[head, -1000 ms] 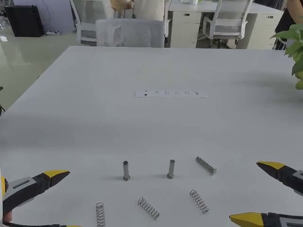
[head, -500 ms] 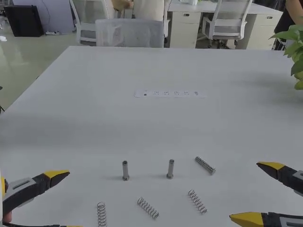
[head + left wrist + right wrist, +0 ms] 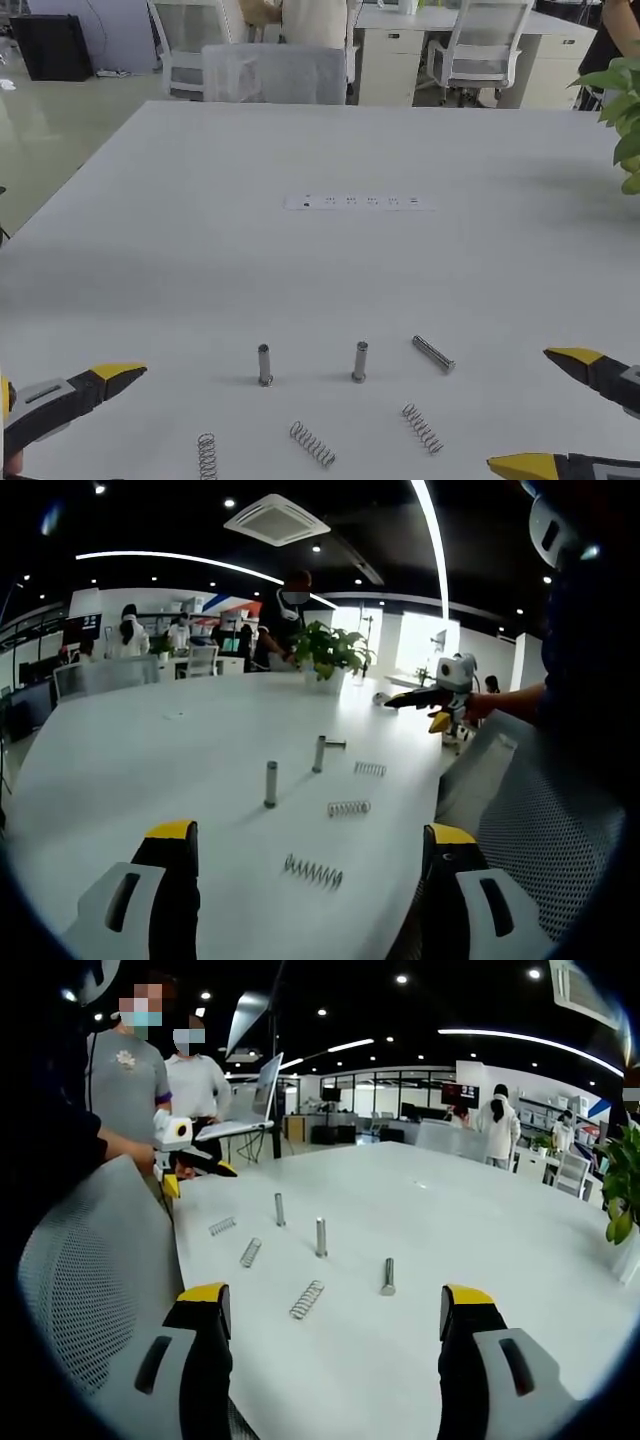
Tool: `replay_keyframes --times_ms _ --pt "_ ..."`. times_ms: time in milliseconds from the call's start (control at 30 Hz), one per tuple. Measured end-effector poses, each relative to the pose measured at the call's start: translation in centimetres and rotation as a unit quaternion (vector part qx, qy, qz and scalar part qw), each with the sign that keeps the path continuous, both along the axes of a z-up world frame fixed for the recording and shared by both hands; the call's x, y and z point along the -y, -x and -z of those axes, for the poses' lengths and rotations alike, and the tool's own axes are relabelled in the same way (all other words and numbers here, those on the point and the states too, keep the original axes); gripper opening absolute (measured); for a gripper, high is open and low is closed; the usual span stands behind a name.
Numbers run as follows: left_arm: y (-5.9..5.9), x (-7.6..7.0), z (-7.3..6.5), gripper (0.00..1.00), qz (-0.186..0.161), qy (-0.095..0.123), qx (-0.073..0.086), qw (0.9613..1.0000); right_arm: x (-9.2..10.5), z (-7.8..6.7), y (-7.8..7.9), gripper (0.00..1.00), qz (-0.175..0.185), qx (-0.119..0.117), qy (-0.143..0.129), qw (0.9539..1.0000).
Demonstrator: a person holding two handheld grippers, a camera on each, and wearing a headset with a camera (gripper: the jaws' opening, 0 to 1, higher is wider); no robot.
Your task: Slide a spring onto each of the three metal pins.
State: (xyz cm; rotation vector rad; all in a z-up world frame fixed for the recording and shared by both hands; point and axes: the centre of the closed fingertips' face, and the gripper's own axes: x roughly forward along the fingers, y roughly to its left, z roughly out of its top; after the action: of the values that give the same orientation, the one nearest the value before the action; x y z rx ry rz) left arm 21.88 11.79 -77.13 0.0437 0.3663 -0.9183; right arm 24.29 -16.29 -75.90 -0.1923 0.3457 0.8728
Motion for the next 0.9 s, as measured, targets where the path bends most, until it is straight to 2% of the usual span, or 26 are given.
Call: replay_keyframes --times_ms 533,900 --pt "0.2 0.2 -0.2 0.9 -0.003 0.008 0.007 0.9999 -0.4 -0.7 -3.1 0.77 -0.003 -0.006 0.029 0.9995" --pt "0.1 0.4 -0.5 0.9 -0.003 0.013 0.009 0.9999 -1.1 -0.1 -6.0 0.71 -0.011 -0.019 0.056 0.9982"
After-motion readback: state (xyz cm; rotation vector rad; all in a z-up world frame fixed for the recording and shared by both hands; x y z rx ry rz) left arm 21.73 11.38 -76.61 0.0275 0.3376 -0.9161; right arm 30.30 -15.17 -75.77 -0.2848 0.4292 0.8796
